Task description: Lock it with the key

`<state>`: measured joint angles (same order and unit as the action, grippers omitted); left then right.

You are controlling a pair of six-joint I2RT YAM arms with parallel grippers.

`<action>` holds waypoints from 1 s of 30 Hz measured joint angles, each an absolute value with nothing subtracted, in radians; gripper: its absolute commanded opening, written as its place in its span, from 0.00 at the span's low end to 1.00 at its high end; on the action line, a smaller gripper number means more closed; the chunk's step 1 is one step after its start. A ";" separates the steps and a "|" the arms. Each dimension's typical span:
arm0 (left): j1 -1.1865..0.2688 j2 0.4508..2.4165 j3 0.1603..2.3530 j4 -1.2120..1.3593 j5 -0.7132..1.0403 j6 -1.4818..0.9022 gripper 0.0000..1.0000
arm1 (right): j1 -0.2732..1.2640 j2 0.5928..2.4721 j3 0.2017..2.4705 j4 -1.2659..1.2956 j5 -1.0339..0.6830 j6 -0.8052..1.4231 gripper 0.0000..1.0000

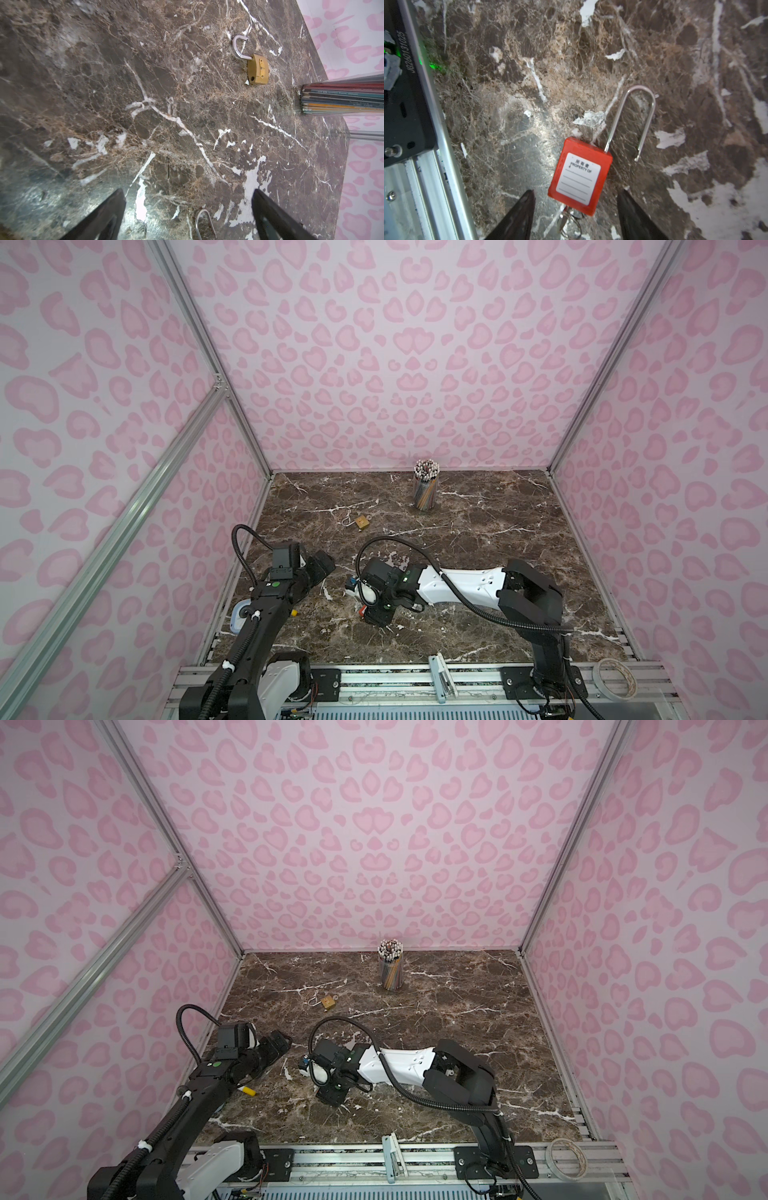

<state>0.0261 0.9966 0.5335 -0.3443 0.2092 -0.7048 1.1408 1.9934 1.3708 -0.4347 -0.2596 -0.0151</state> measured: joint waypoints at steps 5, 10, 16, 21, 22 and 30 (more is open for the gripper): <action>0.029 1.005 0.533 -0.344 0.214 -0.705 0.96 | 1.141 2.027 1.401 -0.457 -0.250 -0.014 0.57; 0.032 1.011 0.532 -0.343 0.228 -0.705 0.96 | 1.143 2.058 1.433 -0.467 -0.233 -0.010 0.53; 0.033 1.017 0.520 -0.343 0.231 -0.705 0.96 | 1.143 2.068 1.434 -0.469 -0.209 -0.002 0.47; 0.033 1.018 0.518 -0.343 0.238 -0.705 0.96 | 1.143 2.069 1.433 -0.468 -0.207 0.000 0.39; 0.033 1.018 0.518 -0.343 0.239 -0.705 0.97 | 1.143 2.067 1.430 -0.465 -0.207 0.001 0.38; 0.033 1.028 0.525 -0.347 0.264 -0.701 0.96 | 1.123 2.027 1.380 -0.450 -0.210 0.009 0.35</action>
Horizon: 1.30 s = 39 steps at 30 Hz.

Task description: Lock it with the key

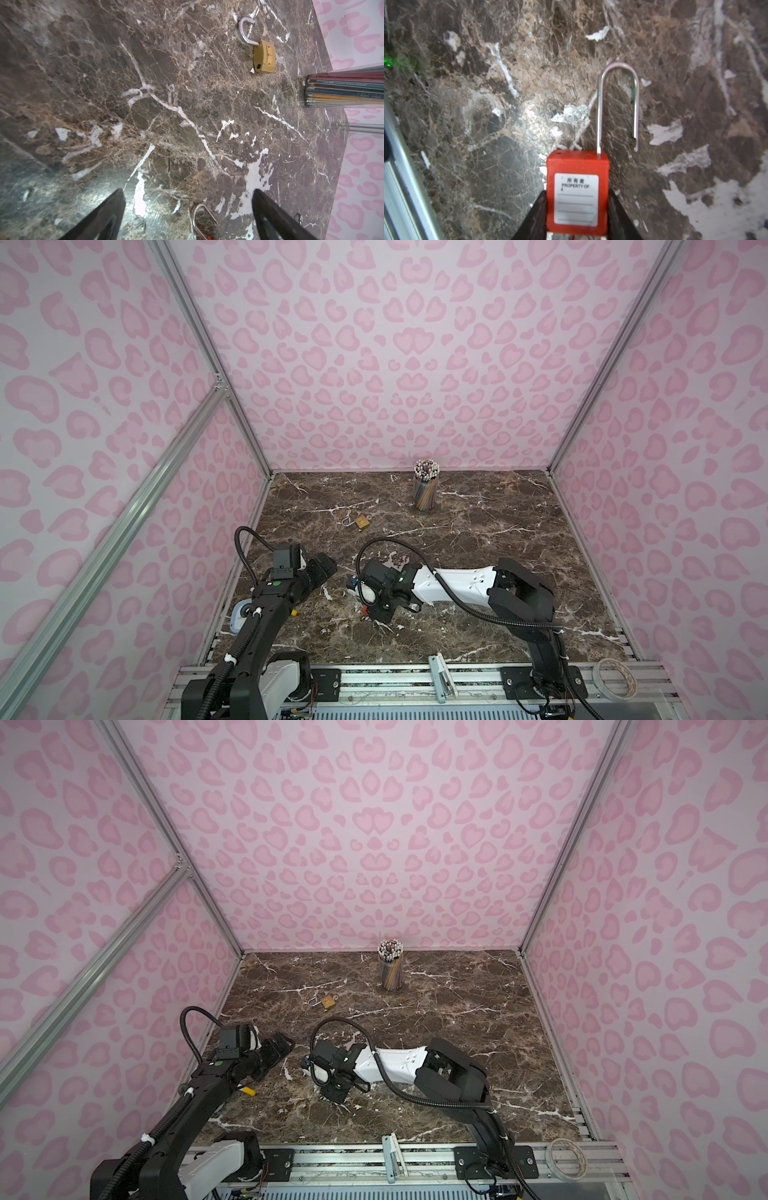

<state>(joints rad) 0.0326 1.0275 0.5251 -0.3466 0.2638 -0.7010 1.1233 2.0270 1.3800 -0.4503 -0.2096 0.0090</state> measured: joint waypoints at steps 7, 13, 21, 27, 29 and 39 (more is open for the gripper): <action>0.015 1.058 0.587 -0.345 0.334 -0.704 0.94 | 1.013 1.923 1.318 -0.410 -0.222 0.047 0.35; -0.089 1.129 0.704 -0.341 0.397 -0.725 0.92 | 0.903 1.850 1.304 -0.385 -0.257 0.070 0.35; -0.230 1.225 0.820 -0.288 0.476 -0.759 0.88 | 0.805 1.783 1.317 -0.359 -0.305 0.091 0.35; -0.269 1.273 0.852 -0.228 0.554 -0.810 0.81 | 0.781 1.736 1.329 -0.356 -0.323 0.083 0.35; -0.280 1.278 0.869 -0.214 0.574 -0.818 0.79 | 0.780 1.718 1.321 -0.348 -0.336 0.077 0.35; -0.300 1.297 0.941 -0.186 0.657 -0.832 0.72 | 0.778 1.670 1.308 -0.289 -0.390 0.059 0.35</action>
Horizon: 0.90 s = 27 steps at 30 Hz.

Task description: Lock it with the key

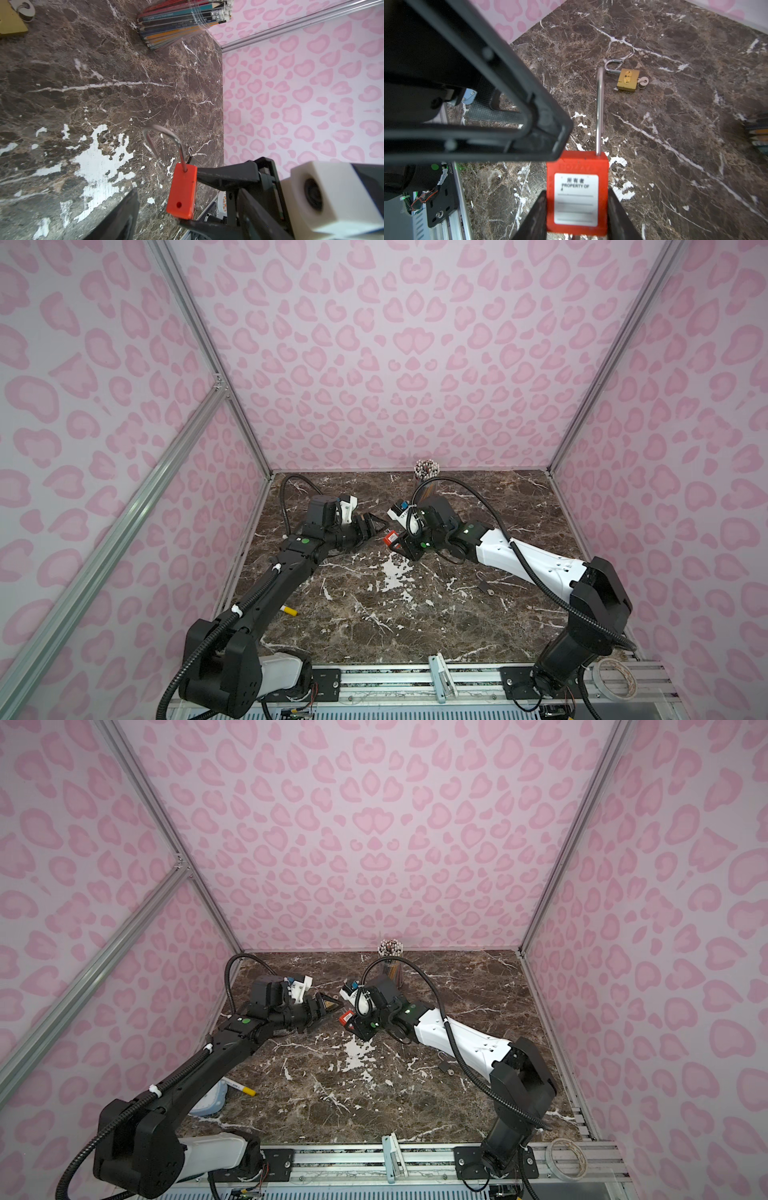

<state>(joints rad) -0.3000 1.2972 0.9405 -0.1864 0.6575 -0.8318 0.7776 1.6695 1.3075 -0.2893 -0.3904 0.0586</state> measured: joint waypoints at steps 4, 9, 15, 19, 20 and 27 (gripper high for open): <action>-0.301 1.298 0.941 -0.186 0.674 -0.825 0.62 | 0.778 1.670 1.335 -0.289 -0.406 0.056 0.35; -0.301 1.302 0.943 -0.186 0.682 -0.818 0.53 | 0.778 1.670 1.343 -0.287 -0.422 0.048 0.35; -0.302 1.305 0.944 -0.186 0.688 -0.818 0.42 | 0.779 1.670 1.349 -0.289 -0.426 0.041 0.35; -0.302 1.311 0.944 -0.186 0.688 -0.818 0.37 | 0.779 1.670 1.351 -0.289 -0.427 0.040 0.35; -0.302 1.311 0.944 -0.186 0.688 -0.818 0.37 | 0.779 1.670 1.353 -0.289 -0.430 0.040 0.35; -0.303 1.311 0.945 -0.183 0.698 -0.818 0.27 | 0.779 1.687 1.372 -0.290 -0.446 0.038 0.36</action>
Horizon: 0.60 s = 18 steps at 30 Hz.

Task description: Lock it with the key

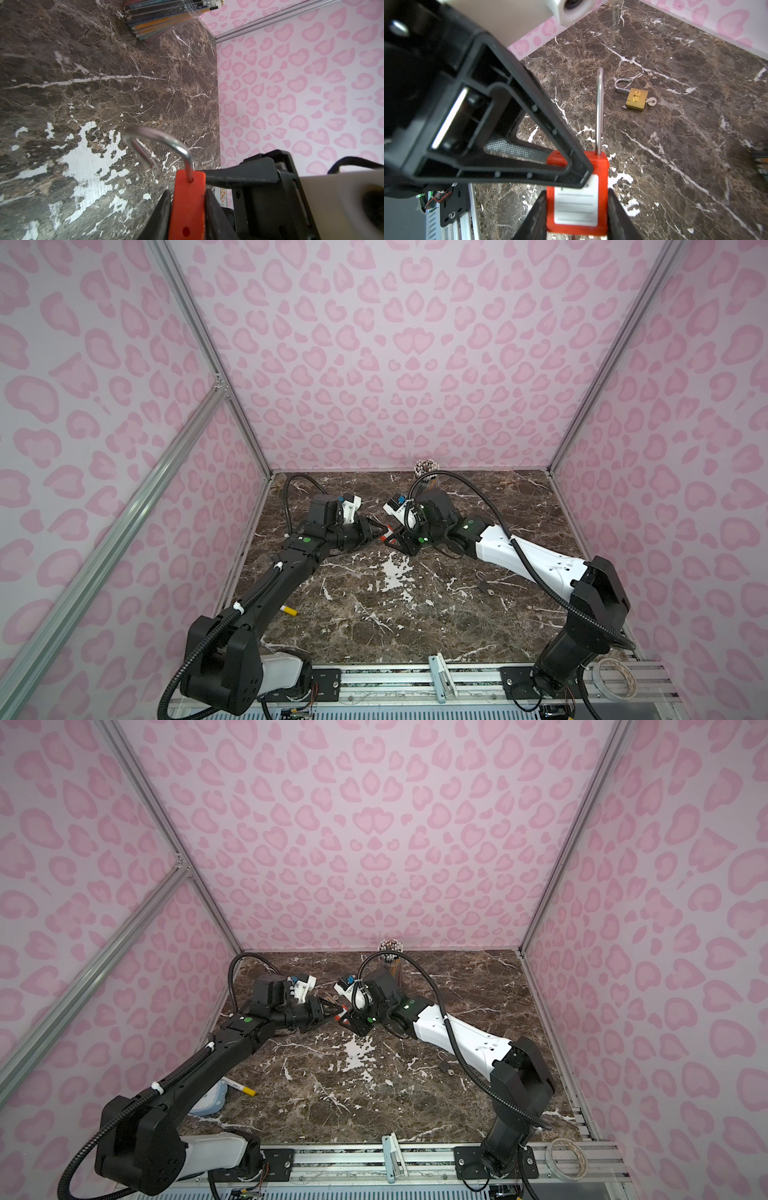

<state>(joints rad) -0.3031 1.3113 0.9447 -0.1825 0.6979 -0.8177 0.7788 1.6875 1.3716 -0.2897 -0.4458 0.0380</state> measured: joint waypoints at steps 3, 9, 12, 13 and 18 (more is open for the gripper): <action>-0.302 1.311 0.945 -0.181 0.700 -0.810 0.23 | 0.778 1.695 1.380 -0.290 -0.458 0.041 0.38; -0.303 1.311 0.945 -0.187 0.697 -0.811 0.19 | 0.778 1.697 1.388 -0.289 -0.467 0.037 0.70; -0.303 1.309 0.953 -0.187 0.691 -0.811 0.18 | 0.776 1.678 1.385 -0.283 -0.467 0.035 0.77; -0.303 1.306 0.958 -0.187 0.687 -0.811 0.18 | 0.771 1.665 1.379 -0.280 -0.469 0.035 0.77; -0.302 1.260 1.006 -0.167 0.660 -0.802 0.18 | 0.707 1.578 1.318 -0.183 -0.482 0.138 0.79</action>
